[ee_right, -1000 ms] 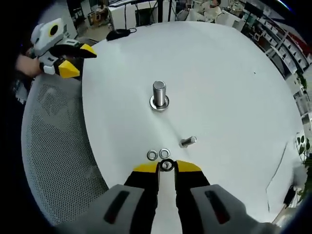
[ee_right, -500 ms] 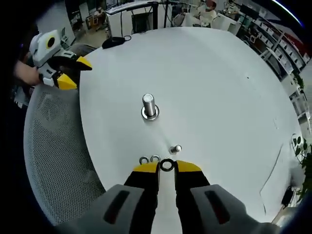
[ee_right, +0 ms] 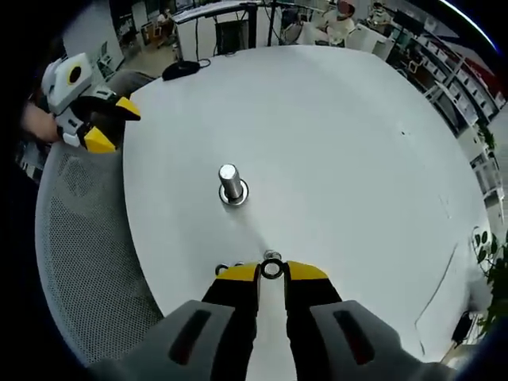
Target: Place the washer onto the threaded stud by aligning its center hole with the stud, sliding it down to the base, and recovering from edge contact or off-axis alignment until the washer reaches the visible bottom stop.
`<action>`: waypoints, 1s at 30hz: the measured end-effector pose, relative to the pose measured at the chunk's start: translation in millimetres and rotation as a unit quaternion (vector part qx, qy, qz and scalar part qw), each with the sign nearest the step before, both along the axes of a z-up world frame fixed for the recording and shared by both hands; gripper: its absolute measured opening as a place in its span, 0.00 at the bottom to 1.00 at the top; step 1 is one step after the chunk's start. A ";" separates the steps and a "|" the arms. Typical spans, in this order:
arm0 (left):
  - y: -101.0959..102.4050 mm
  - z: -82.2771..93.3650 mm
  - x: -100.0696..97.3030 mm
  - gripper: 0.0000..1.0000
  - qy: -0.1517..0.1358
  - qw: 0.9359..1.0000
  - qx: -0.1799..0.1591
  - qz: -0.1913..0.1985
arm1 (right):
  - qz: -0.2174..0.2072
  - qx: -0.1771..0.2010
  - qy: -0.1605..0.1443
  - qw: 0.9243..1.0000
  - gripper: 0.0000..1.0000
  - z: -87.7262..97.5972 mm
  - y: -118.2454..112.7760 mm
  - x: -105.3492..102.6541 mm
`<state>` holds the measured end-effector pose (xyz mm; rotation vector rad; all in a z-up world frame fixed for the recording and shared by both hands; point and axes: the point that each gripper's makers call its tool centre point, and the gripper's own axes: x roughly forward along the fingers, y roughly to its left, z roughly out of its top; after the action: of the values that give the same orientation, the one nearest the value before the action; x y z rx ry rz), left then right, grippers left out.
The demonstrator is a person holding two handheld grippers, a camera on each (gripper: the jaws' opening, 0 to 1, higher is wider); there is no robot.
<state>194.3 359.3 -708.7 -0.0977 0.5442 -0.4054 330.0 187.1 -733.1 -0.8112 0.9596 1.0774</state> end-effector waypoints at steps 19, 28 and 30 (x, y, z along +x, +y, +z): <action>-0.2 0.6 0.0 0.33 0.000 1.000 0.001 0.000 | 0.016 -0.013 0.007 1.000 0.14 -7.7 5.3 5.1; -0.5 0.2 0.3 0.33 0.000 1.000 0.001 0.000 | 0.023 -0.023 0.013 0.999 0.14 -14.3 5.8 5.2; -0.5 0.1 0.2 0.33 0.001 1.000 0.001 0.000 | 0.025 -0.025 0.014 0.999 0.14 -16.0 6.0 5.6</action>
<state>194.5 358.9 -708.6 -0.0958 0.5457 -0.4047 335.6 193.1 -749.2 -0.8658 0.9983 1.1140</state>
